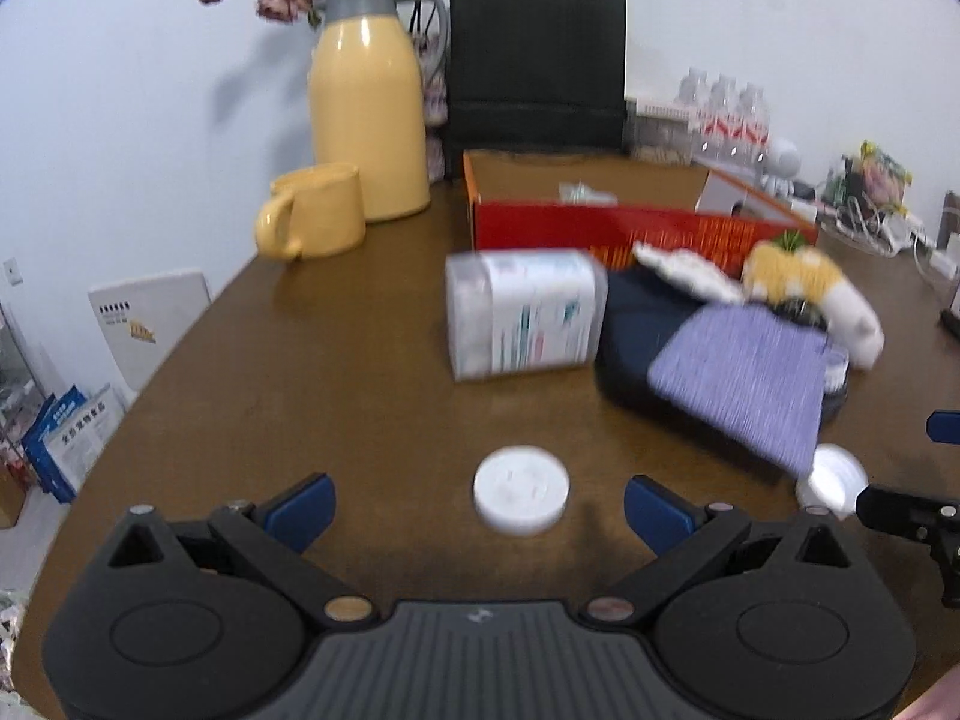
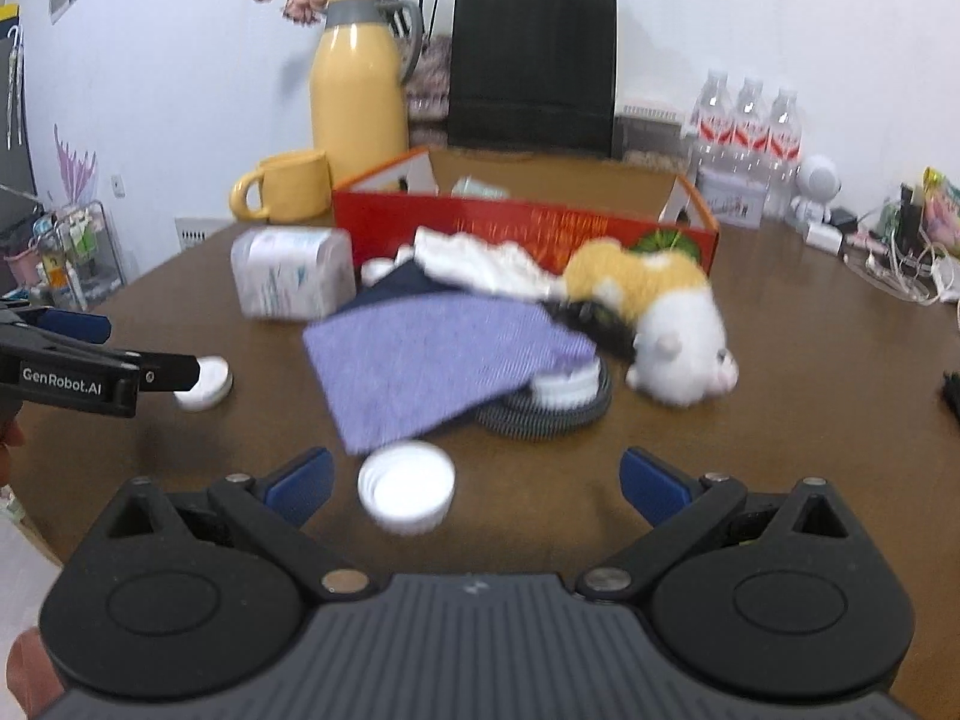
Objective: Organize objects
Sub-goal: 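Grasp white bottle caps with both grippers, then carry the caps into the box with both grippers, then open both grippers to release the caps into the box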
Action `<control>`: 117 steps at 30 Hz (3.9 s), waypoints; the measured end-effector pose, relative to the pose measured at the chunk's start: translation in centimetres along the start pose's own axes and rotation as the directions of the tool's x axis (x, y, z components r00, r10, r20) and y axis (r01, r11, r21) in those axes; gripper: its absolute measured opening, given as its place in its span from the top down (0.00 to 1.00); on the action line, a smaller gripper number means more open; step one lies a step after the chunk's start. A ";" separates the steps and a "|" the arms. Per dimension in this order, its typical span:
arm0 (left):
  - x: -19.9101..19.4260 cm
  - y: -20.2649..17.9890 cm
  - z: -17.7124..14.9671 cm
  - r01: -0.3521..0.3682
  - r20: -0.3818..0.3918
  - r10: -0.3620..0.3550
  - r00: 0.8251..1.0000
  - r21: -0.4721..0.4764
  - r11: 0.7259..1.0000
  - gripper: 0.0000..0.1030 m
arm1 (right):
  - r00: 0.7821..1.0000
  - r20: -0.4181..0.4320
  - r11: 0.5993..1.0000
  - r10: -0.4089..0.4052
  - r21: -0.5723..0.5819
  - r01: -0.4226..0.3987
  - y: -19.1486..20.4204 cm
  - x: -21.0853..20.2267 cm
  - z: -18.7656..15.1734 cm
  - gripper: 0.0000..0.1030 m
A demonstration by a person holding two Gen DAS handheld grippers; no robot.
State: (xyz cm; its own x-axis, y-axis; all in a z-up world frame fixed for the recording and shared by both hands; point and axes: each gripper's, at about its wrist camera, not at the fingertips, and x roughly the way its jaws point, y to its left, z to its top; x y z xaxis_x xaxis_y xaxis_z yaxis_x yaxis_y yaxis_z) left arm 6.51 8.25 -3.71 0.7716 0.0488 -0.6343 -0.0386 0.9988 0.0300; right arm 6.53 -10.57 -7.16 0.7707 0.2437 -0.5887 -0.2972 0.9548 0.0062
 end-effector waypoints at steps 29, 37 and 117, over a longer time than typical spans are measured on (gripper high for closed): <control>1.5 -1.3 -0.4 0.016 0.024 -0.016 1.000 -0.016 1.000 0.64 | 0.998 -0.005 0.998 0.062 -0.003 -0.062 2.0 2.1 -1.0 0.60; 0.7 -1.7 0.2 0.030 0.055 -0.028 0.998 -0.026 0.999 0.64 | 0.997 0.035 0.998 0.062 0.003 -0.062 1.5 1.1 -0.7 0.60; 18.4 -9.3 22.4 -0.015 0.098 0.024 0.995 -0.084 0.996 0.55 | 0.993 0.119 1.000 0.023 -0.008 -0.022 -9.9 19.5 18.0 0.58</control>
State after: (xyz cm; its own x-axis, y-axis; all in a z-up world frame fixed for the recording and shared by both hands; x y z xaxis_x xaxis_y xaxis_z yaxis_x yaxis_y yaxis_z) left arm 35.32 -0.10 1.63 0.8291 0.0722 -0.5544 -0.1034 0.9943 -0.0251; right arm 34.61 -12.19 -4.18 0.8253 0.2839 -0.4881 -0.3186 0.9478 0.0126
